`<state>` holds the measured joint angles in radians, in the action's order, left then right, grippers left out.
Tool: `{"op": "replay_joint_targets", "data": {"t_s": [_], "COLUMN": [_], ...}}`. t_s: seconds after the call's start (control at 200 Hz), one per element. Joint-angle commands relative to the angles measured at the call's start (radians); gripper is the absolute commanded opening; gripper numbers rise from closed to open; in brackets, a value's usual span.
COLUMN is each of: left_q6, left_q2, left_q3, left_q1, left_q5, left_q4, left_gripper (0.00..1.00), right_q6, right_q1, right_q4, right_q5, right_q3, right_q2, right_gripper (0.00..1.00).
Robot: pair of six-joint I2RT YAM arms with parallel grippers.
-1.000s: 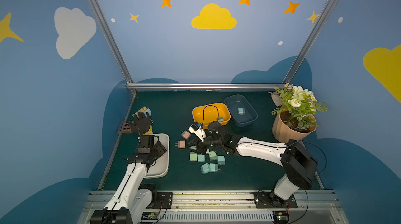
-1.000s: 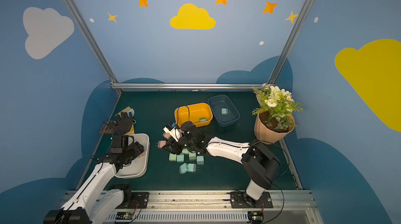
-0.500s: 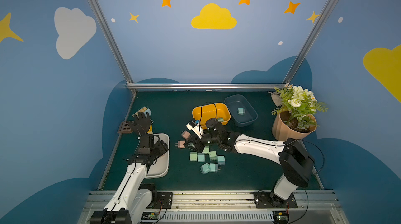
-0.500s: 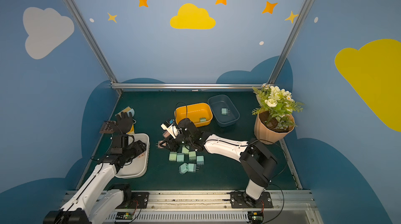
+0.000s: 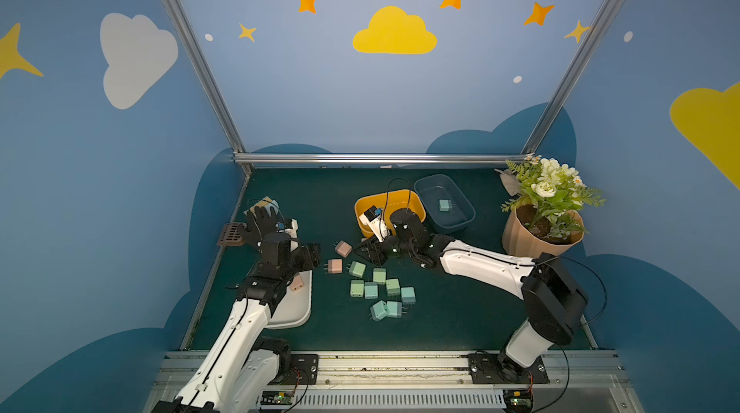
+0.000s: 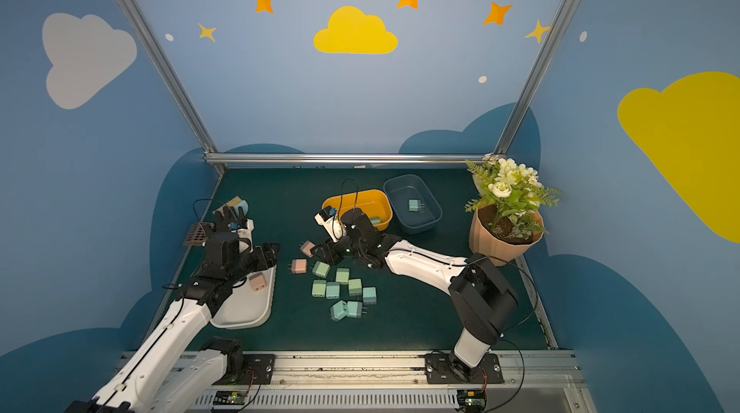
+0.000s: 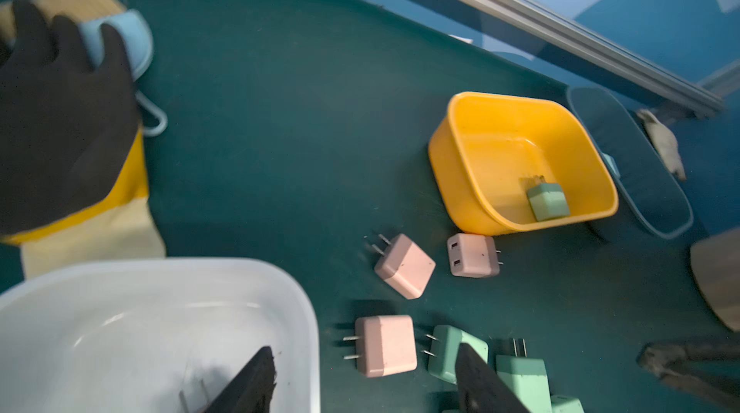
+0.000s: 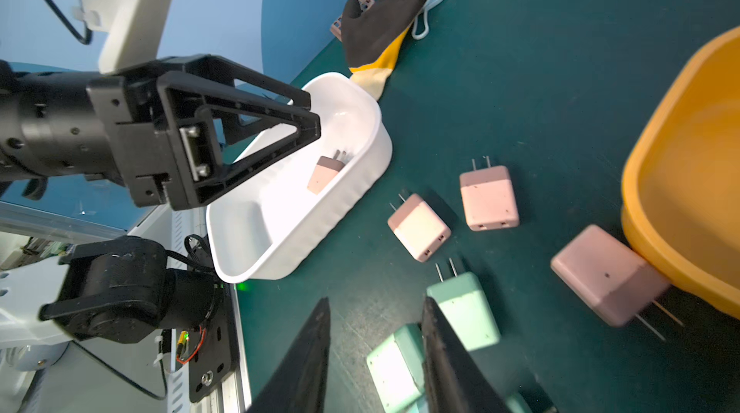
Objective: Place the plugs by color into the storage box
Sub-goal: Pick up the plug from the center of the board.
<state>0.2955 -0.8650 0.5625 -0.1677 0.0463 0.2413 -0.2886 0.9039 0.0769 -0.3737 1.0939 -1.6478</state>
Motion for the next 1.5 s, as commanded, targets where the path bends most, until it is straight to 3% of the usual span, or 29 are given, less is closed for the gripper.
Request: {"op": "replay_joint_targets", "data": {"t_s": [0.0, 0.175, 0.355, 0.536, 0.696, 0.906, 1.161, 1.321, 1.497], "left_q6": [-0.231, -0.397, -0.535, -0.595, -0.741, -0.904, -1.09, -1.153, -1.214], "left_q2": [-0.048, -0.132, -0.155, -0.163, -0.188, -0.212, -0.218, -0.165, -0.12], "left_q3": [0.036, 0.085, 0.081, 0.091, 0.095, 0.105, 0.067, 0.051, 0.022], "left_q1": [-0.062, -0.163, -0.249, -0.269, -0.269, -0.27, -0.282, -0.311, -0.355], "left_q5": [0.08, 0.147, 0.229, 0.246, 0.36, 0.528, 0.619, 0.59, 0.596], "left_q4": [-0.058, -0.013, -0.029, -0.121, -0.153, -0.13, -0.06, -0.015, 0.005], "left_gripper": [0.71, 0.72, 0.72, 0.72, 0.72, 0.72, 0.72, 0.73, 0.75], "right_q6": [0.06, 0.07, 0.012, 0.022, 0.073, 0.067, -0.029, -0.132, -0.198], "right_q1": [0.009, 0.008, 0.004, -0.002, -0.016, -0.039, -0.023, 0.016, 0.046], "right_q4": [-0.145, -0.289, -0.29, -0.232, -0.192, -0.341, -0.472, -0.521, -0.6], "right_q5": [0.013, 0.075, 0.161, 0.287, 0.392, 0.365, 0.155, 0.233, 0.295], "right_q3": [-0.026, -0.084, -0.157, -0.15, -0.144, -0.108, -0.147, -0.2, -0.172], "right_q2": [0.077, 0.179, 0.264, 0.316, 0.348, 0.345, 0.322, 0.318, 0.271], "right_gripper": [0.39, 0.41, 0.41, 0.42, 0.43, 0.43, 0.42, 0.42, 0.5]}}
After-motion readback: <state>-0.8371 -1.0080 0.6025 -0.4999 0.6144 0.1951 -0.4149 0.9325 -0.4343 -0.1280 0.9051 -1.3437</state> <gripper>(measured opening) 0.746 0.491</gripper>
